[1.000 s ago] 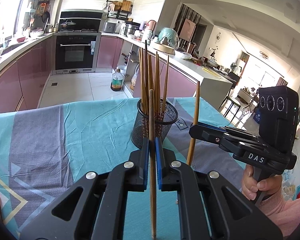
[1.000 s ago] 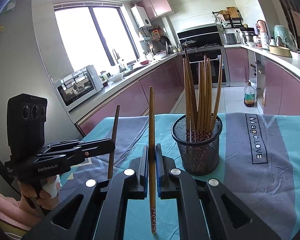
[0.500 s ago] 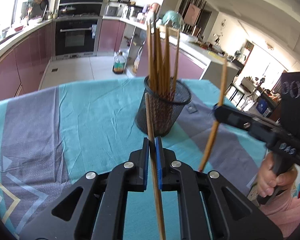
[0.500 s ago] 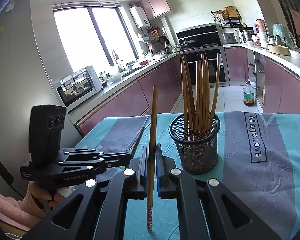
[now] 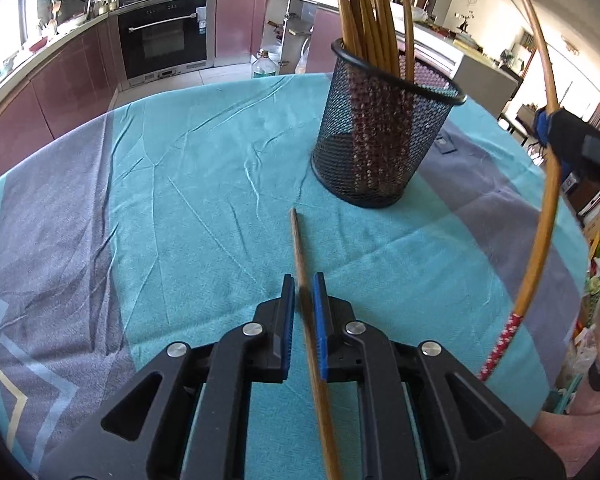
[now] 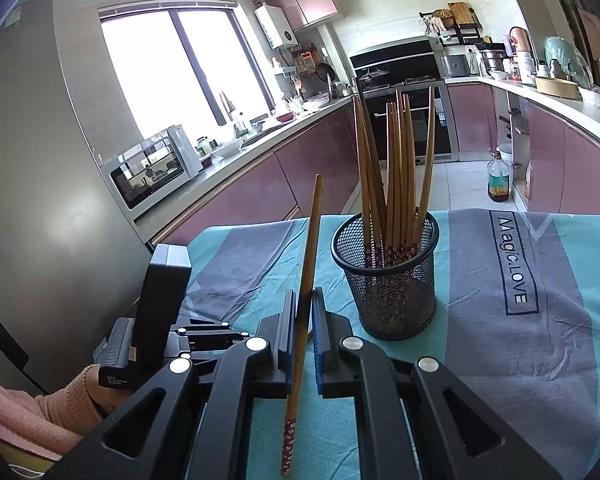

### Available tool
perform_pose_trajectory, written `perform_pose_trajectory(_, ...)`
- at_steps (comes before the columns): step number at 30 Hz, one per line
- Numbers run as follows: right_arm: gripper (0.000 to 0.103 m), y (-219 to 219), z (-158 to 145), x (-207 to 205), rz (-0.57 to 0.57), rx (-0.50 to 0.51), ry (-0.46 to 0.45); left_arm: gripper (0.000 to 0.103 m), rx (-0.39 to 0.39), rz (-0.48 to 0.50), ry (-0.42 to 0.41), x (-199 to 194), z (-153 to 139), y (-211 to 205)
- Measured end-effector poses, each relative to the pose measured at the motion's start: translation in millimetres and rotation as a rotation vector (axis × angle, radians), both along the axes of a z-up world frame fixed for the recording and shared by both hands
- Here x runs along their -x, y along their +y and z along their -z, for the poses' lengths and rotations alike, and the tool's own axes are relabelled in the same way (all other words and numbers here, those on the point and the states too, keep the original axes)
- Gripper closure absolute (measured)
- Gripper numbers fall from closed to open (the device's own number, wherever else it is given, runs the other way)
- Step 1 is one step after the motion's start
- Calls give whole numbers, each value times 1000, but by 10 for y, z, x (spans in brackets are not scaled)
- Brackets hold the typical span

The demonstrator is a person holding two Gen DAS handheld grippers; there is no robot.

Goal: Organize utensils

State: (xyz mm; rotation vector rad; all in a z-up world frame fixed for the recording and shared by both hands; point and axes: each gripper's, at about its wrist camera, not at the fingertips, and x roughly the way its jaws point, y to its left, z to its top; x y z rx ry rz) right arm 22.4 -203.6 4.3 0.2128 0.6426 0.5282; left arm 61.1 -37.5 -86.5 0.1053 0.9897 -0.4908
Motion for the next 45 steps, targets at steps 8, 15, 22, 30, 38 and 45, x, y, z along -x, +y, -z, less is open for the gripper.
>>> perform_pose_trajectory(8,97,18,45,-39,-8,4,17,93,-84,15,-54,20,31,-150)
perform_pose_trajectory(15,97,19,34,-42,-8,9,16,95,-85,-1,-68,51,-8,-224)
perform_pose_trajectory(22,97,-5,-8,-30,2,8,3,96,-11,-5,-90,153,-219,-86)
perform_pose_trajectory(30,97,-5,-42,-9,7,9,-9,96,69,2,-127,265,-508,-12)
perform_pose_trajectory(38,98,-5,-120,3,10,12,-34,96,151,10,-157,352,-769,75)
perform_pose_trajectory(45,98,37,-156,-48,1,26,-38,96,228,20,-205,455,-1055,186)
